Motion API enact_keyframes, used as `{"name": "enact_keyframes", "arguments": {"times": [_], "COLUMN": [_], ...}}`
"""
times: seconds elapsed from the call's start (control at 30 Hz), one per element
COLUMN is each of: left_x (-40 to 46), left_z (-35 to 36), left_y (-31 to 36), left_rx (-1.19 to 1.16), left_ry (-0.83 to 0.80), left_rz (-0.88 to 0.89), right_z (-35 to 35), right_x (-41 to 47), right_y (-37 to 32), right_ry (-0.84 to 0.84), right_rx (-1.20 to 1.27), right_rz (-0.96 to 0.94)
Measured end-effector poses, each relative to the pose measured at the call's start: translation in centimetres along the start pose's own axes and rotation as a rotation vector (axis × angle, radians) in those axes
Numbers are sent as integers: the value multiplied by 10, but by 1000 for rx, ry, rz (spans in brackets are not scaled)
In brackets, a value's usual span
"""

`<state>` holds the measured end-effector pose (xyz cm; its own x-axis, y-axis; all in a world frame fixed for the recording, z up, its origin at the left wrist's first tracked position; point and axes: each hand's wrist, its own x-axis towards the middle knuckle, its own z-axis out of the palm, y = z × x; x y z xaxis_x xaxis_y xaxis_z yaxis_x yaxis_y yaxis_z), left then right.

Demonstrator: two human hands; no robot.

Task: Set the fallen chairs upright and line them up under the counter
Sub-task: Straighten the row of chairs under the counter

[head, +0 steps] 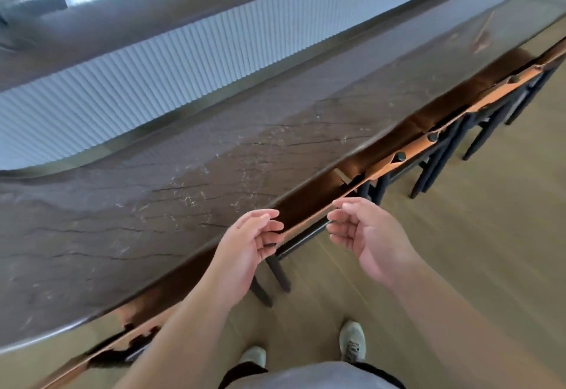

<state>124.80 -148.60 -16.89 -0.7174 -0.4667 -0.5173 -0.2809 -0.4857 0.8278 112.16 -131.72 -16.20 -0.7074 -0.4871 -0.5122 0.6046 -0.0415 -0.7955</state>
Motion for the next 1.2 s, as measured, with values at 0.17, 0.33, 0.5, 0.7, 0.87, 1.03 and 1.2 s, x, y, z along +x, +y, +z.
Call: {"name": "enact_keyframes", "arguments": {"times": [0.17, 0.33, 0.5, 0.7, 0.87, 1.03, 1.2], "left_x": [-33, -67, -76, -71, -54, -39, -12], "left_z": [14, 10, -3, -23, -38, -50, -61], "left_y": [12, -3, -12, 1, 21, 4, -28], "left_rx": [-108, -205, -289, -407, -377, 139, 550], "left_ry": [188, 413, 488, 422, 358, 464, 450], "left_rz": [164, 157, 205, 244, 248, 236, 213], "right_z": [-5, 10, 20, 54, 76, 99, 104], "right_x": [25, 28, 34, 58, 61, 65, 80], "right_y": [-9, -11, -5, -25, -20, -1, 38], "right_ry": [-169, -329, -376, -380, -377, -365, -310], "right_rx": [-88, -135, -189, -214, -271, -385, -672], "right_rz": [104, 111, 172, 91, 86, 55, 22]}}
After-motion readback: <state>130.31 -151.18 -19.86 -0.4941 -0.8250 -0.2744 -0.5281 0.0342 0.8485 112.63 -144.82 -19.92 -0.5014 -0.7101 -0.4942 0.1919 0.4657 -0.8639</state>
